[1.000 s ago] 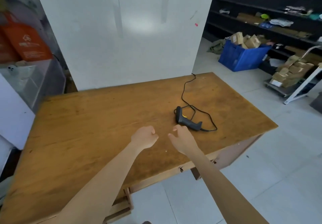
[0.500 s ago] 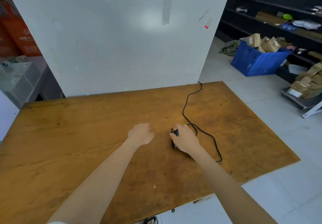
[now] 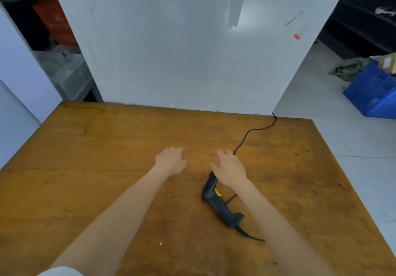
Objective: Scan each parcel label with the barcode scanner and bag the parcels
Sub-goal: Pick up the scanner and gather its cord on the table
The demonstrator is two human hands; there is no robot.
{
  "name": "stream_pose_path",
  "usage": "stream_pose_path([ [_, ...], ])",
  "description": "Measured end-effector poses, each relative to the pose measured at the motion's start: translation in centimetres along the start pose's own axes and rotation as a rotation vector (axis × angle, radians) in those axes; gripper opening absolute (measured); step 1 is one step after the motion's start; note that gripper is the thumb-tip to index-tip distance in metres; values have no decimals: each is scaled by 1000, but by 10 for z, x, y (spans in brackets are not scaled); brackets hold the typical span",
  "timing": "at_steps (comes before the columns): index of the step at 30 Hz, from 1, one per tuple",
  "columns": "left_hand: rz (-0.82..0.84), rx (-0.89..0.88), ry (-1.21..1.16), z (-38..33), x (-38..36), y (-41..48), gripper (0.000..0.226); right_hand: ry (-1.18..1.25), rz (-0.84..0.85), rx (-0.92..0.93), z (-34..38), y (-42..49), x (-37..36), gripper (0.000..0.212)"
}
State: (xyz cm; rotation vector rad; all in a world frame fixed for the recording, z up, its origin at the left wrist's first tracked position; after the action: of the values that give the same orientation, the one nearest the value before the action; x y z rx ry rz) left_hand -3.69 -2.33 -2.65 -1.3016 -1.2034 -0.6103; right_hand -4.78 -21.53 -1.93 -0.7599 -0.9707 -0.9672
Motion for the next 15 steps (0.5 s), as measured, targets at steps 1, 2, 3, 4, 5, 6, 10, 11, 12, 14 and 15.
stream_pose_path([
  [1, 3, 24, -9, -4, -2, -2, 44, 2, 9, 20, -6, 2, 2, 39],
  [2, 6, 47, -18, -8, -4, -3, 44, 4, 17, 38, -12, 4, 5, 38],
  [3, 4, 67, -26, -12, -7, -5, 44, 5, 22, 55, -18, 6, 6, 37],
  [4, 2, 83, -37, -16, -9, -6, 44, 5, 24, 70, -24, 7, 8, 36],
  [5, 8, 95, -48, -20, -12, -7, 44, 2, 25, 81, -29, 7, 9, 35],
  [6, 25, 104, -58, -24, -14, -9, 44, 0, 29, 89, -34, 6, 10, 35],
  [10, 98, 128, -51, -36, -26, -13, 44, 4, 44, 89, -52, 3, 7, 37],
  [11, 99, 131, -41, -38, -30, -13, 44, 7, 47, 85, -55, 4, 6, 37],
  [12, 101, 130, -30, -40, -33, -12, 45, 11, 52, 80, -58, 4, 5, 37],
  [14, 147, 126, -37, -45, -41, -11, 49, 21, 62, 66, -62, 4, 3, 37],
  [15, 204, 122, -71, -47, -47, -10, 55, 24, 66, 59, -64, 4, 2, 37],
])
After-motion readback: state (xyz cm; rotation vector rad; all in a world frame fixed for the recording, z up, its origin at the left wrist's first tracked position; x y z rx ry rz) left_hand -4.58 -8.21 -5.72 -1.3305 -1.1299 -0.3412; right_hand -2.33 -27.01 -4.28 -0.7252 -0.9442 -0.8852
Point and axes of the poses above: each hand's wrist, its own y-axis towards the middle knuckle, its own x-axis out of the back of the hand, z = x × y, the point moved 1 cm from there along y, towards the middle knuckle, and after that the axes turned 15 degrees about x, right-handed, at the moved point
